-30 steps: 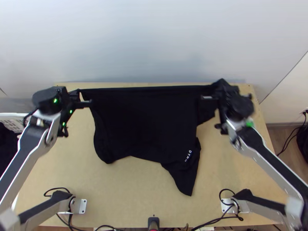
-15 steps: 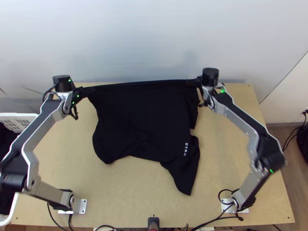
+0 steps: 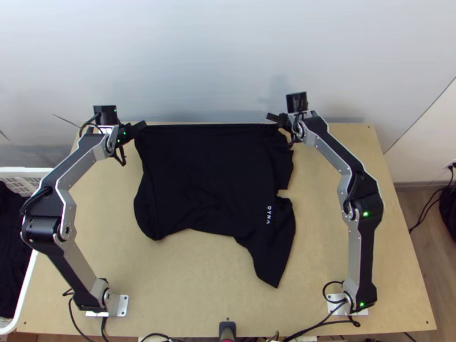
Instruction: Fold the t-shirt
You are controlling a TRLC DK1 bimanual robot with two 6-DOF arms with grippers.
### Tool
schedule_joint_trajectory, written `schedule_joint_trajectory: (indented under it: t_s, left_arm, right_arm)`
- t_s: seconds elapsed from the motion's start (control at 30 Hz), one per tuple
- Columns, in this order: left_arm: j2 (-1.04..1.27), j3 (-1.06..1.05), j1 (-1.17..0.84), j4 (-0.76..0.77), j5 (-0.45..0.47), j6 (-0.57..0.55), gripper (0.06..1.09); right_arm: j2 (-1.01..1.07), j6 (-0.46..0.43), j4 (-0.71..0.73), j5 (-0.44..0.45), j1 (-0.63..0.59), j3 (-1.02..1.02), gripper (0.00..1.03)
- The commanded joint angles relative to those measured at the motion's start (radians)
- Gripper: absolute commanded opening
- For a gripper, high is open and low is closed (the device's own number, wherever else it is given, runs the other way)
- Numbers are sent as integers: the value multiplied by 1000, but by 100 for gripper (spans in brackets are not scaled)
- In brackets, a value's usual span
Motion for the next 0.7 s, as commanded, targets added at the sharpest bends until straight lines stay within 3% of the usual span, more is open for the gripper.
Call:
schedule_joint_trajectory:
  t_s: [0.0,0.03,0.1,0.13,0.23,0.27,0.37,0.5,0.67]
  left_arm:
    - [39,42,5,-44,31,-74,36]
    - [37,48,4,-61,31,-74,46]
    - [26,54,-2,-93,31,-77,68]
    - [19,58,-6,-110,31,-81,76]
    - [10,94,-9,-199,43,-104,102]
    - [10,114,-9,-246,72,-106,104]
    - [-20,158,-2,-404,127,-95,104]
    - [-150,112,1,-576,218,-54,103]
    - [-380,-72,-53,-691,227,49,103]
  right_arm:
    - [59,68,-74,-49,0,113,12]
    - [59,71,-81,-49,1,119,25]
    - [63,89,-115,-49,3,142,42]
    - [68,91,-143,-49,6,158,56]
    - [69,101,-200,-49,18,179,85]
    - [62,103,-207,-49,21,179,90]
    - [16,105,-209,-49,23,167,98]
    - [-96,95,-216,-49,26,127,98]
    - [-267,25,-232,-51,21,0,98]
